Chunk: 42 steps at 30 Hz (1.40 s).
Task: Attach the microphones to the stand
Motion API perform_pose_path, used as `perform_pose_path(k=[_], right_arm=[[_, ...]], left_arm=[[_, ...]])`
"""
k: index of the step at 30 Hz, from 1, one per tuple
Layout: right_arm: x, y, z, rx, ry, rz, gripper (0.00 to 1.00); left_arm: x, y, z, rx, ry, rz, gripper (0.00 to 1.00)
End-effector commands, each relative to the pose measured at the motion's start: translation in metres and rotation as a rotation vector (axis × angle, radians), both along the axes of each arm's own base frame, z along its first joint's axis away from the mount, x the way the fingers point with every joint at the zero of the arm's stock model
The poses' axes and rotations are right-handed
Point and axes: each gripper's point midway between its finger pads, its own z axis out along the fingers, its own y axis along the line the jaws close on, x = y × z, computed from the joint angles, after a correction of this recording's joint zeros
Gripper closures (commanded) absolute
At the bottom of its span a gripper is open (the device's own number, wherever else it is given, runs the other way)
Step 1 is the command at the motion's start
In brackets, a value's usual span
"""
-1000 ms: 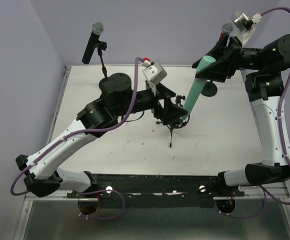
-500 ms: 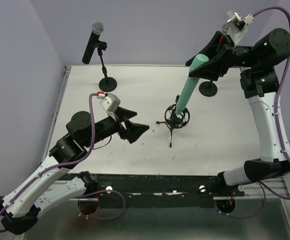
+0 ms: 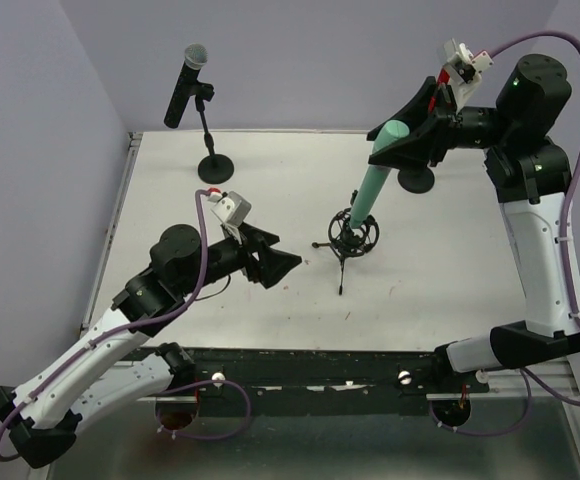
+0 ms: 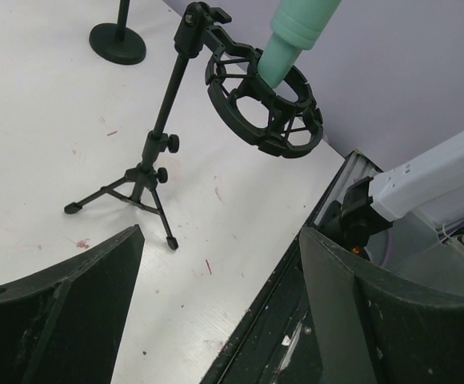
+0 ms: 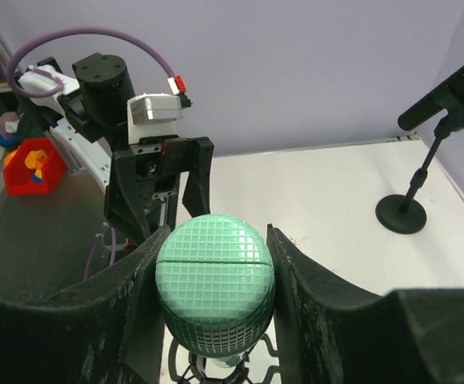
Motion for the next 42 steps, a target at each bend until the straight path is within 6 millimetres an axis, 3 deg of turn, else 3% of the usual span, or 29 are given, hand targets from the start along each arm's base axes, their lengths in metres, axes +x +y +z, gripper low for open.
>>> perform_pose_path(k=[1, 5, 9, 11, 16, 24, 35, 37, 39, 41, 42], right_arm=[[-0.005, -0.001, -0.008, -0.03, -0.054, -0.04, 0.87], [-0.009, 0.005, -0.017, -0.051, -0.057, -0.02, 0.87], [-0.017, 0.013, -0.026, -0.074, -0.071, 0.022, 0.87], [-0.018, 0.015, -0.032, -0.091, -0.077, 0.029, 0.87], [-0.016, 0.018, -0.052, -0.151, -0.083, 0.017, 0.87], [-0.022, 0.017, -0.069, -0.188, -0.089, 0.03, 0.86], [-0.016, 0.017, -0.137, -0.248, -0.004, 0.039, 0.83], [-0.017, 0.017, -0.14, -0.249, -0.005, 0.039, 0.71], [-0.02, 0.016, -0.135, -0.242, -0.011, 0.041, 0.46], [-0.023, 0.015, -0.129, -0.235, -0.011, 0.043, 0.19], [-0.025, 0.015, -0.122, -0.227, -0.016, 0.045, 0.11]], left_arm=[[0.0, -0.008, 0.005, -0.019, -0.003, -0.035, 0.15], [0.001, -0.017, 0.005, -0.013, 0.007, -0.071, 0.25], [0.008, -0.03, 0.004, 0.024, 0.041, -0.097, 0.51], [0.01, -0.037, 0.004, 0.038, 0.056, -0.118, 0.59], [0.013, -0.051, 0.004, 0.037, 0.077, -0.164, 0.62], [0.014, -0.065, 0.0, 0.045, 0.113, -0.221, 0.64], [0.012, -0.05, 0.01, 0.023, 0.04, -0.169, 0.64], [0.011, -0.045, 0.008, 0.022, 0.029, -0.153, 0.63], [0.01, -0.039, 0.005, 0.018, 0.015, -0.138, 0.6], [0.009, -0.034, 0.003, 0.011, -0.004, -0.122, 0.51], [0.009, -0.032, 0.001, 0.006, -0.013, -0.113, 0.42]])
